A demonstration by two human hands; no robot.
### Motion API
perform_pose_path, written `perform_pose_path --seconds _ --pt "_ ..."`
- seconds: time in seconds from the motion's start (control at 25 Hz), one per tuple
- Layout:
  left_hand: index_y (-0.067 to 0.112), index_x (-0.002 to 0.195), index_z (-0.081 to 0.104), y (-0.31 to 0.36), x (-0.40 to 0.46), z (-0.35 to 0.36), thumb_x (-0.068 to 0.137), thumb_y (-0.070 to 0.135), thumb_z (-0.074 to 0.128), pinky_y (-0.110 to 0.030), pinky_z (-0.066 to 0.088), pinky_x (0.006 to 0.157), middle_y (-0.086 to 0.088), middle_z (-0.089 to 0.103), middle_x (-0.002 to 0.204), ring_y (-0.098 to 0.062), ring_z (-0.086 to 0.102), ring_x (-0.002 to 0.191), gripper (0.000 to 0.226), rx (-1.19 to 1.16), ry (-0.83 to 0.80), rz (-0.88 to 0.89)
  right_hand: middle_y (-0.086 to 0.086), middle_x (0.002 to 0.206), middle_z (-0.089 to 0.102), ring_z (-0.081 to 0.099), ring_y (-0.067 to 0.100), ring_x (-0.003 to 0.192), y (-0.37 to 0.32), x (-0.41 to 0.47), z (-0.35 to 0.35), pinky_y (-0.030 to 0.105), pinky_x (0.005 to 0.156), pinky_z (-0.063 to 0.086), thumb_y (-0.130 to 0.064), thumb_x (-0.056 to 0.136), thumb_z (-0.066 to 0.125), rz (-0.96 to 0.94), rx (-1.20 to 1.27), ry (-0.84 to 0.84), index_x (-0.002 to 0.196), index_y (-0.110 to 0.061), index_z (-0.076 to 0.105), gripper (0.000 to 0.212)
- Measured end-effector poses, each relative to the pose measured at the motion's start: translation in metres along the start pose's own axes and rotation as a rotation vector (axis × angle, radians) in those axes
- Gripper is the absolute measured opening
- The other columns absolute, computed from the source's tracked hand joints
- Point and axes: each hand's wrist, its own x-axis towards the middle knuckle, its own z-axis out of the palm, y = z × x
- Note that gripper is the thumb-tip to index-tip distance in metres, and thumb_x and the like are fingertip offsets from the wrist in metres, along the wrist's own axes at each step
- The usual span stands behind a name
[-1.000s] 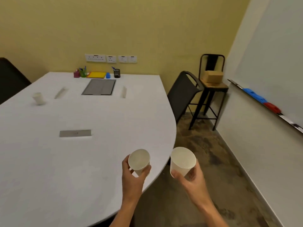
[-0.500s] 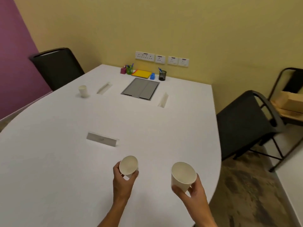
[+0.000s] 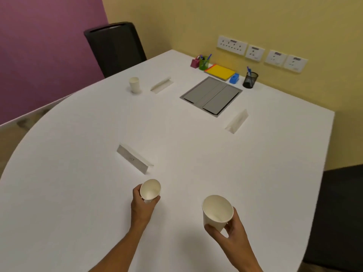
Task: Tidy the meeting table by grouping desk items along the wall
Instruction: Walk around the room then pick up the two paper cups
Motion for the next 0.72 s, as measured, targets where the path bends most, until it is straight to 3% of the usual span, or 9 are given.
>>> perform_pose_path --seconds 0.36,0.48,0.56,0.6,0.68,0.72 --pt "0.016 0.139 0.037 -0.011 0.015 0.030 0.072 0.012 0.086 -0.032 0.045 0.094 -0.007 0.053 0.135 -0.028 0.053 0.121 0.083 0.005 0.147 -0.065 -0.013 0.125 0.064 0.062 0.008 0.117 0.000 0.060 -0.023 0.028 0.095 0.049 -0.014 0.078 0.084 -0.013 -0.028 -0.146 0.129 -0.035 0.052 0.064" --pt "0.019 0.153 0.009 -0.021 0.007 0.035 0.072 0.005 0.084 -0.035 0.033 0.112 -0.008 0.025 0.158 -0.022 0.033 0.141 0.112 0.038 0.107 -0.082 -0.015 0.126 0.063 0.060 0.007 0.118 0.003 0.061 -0.025 0.030 0.099 0.049 -0.016 0.079 0.085 -0.008 -0.044 -0.187 0.129 -0.038 0.051 0.064" --pt "0.015 0.155 -0.002 -0.030 -0.009 0.035 0.074 0.009 0.083 -0.038 0.024 0.119 -0.010 0.010 0.162 -0.023 0.020 0.147 0.117 0.161 0.132 -0.142 -0.017 0.128 0.061 0.058 0.007 0.121 0.006 0.060 -0.025 0.028 0.101 0.047 -0.018 0.079 0.084 -0.006 -0.056 -0.197 0.130 -0.040 0.050 0.065" --pt "0.011 0.154 0.004 -0.035 -0.022 0.036 0.075 0.009 0.082 -0.040 0.025 0.119 -0.015 0.013 0.160 -0.029 0.021 0.147 0.111 0.239 0.200 -0.127 -0.018 0.129 0.060 0.057 0.007 0.123 0.006 0.058 -0.025 0.028 0.102 0.047 -0.018 0.079 0.084 -0.011 -0.062 -0.190 0.130 -0.041 0.050 0.065" --pt "0.001 0.143 0.026 -0.042 -0.051 0.046 0.073 0.005 0.078 -0.047 0.034 0.113 -0.023 0.027 0.147 -0.040 0.032 0.137 0.088 0.387 0.331 0.067 -0.018 0.130 0.059 0.056 0.007 0.124 0.005 0.054 -0.024 0.029 0.104 0.047 -0.020 0.080 0.084 -0.012 -0.060 -0.153 0.132 -0.039 0.049 0.066" --pt "-0.001 0.137 0.034 -0.042 -0.066 0.056 0.072 0.003 0.076 -0.047 0.038 0.110 -0.022 0.032 0.142 -0.039 0.035 0.133 0.078 0.415 0.304 0.171 -0.018 0.130 0.059 0.056 0.007 0.124 0.005 0.050 -0.023 0.030 0.104 0.047 -0.021 0.079 0.084 -0.013 -0.053 -0.129 0.132 -0.038 0.049 0.066"
